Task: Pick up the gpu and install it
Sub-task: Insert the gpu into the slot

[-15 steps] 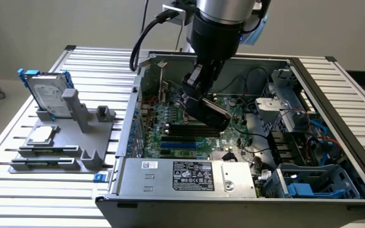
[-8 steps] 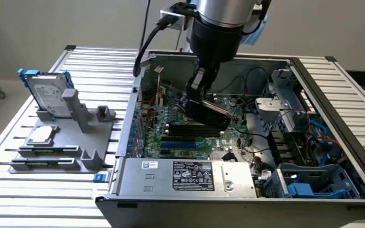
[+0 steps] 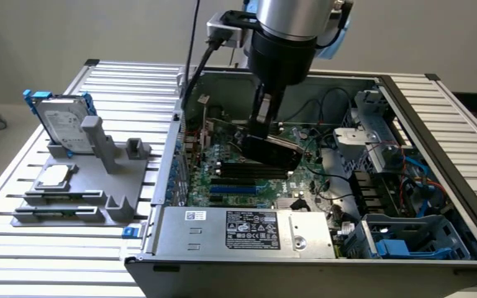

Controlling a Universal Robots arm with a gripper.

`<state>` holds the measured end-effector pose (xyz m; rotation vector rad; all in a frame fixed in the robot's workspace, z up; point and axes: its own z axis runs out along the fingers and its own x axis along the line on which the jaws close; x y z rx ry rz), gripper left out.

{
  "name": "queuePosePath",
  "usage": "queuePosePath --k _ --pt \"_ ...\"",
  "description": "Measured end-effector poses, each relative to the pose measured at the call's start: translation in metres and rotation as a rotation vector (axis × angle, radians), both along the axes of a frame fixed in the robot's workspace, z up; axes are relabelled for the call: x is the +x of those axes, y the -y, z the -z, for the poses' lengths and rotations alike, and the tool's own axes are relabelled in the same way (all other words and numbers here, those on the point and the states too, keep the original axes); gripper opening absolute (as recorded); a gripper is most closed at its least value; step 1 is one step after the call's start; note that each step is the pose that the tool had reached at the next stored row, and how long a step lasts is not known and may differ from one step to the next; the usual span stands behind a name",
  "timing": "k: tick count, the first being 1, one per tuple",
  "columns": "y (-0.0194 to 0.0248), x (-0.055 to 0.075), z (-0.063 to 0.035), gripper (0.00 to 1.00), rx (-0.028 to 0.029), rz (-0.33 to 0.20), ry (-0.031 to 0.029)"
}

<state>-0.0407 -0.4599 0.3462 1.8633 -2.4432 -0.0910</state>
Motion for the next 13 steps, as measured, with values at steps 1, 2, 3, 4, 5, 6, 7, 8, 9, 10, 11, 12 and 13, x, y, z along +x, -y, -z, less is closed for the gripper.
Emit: queuePosePath --k 1,2,3,4,5,6,7,8,9,10,11,12,13 --pt "0.0000 0.0000 0.0007 0.27 -0.0001 -0.015 0.0003" --pt "0.0000 0.0000 0.0014 0.27 -0.0001 -0.028 0.0006" --pt "0.0000 0.0000 0.0021 0.27 -0.0002 -0.040 0.0019" --pt "0.0000 0.0000 0.0028 0.27 -0.0001 -0.050 0.0032" --pt "0.0000 0.0000 0.0033 0.27 -0.0002 -0.061 0.0041" --pt "0.0000 0.0000 0.0038 0.27 -0.0003 -0.071 0.0051" --pt "0.0000 0.0000 0.0043 0.27 -0.0002 -0.082 0.0062" --pt "0.0000 0.0000 0.0048 0.27 -0.0001 -0.093 0.0071" --pt "0.0000 0.0000 0.0054 0.27 -0.0001 -0.104 0.0082" --pt "0.0000 0.0000 0.0059 0.27 -0.0001 -0.115 0.0092" --pt "0.0000 0.0000 0.0064 0.27 -0.0002 -0.127 0.0103" --pt "0.0000 0.0000 0.0070 0.27 -0.0001 -0.138 0.0115" --pt "0.0000 0.0000 0.0076 0.27 -0.0001 -0.148 0.0127"
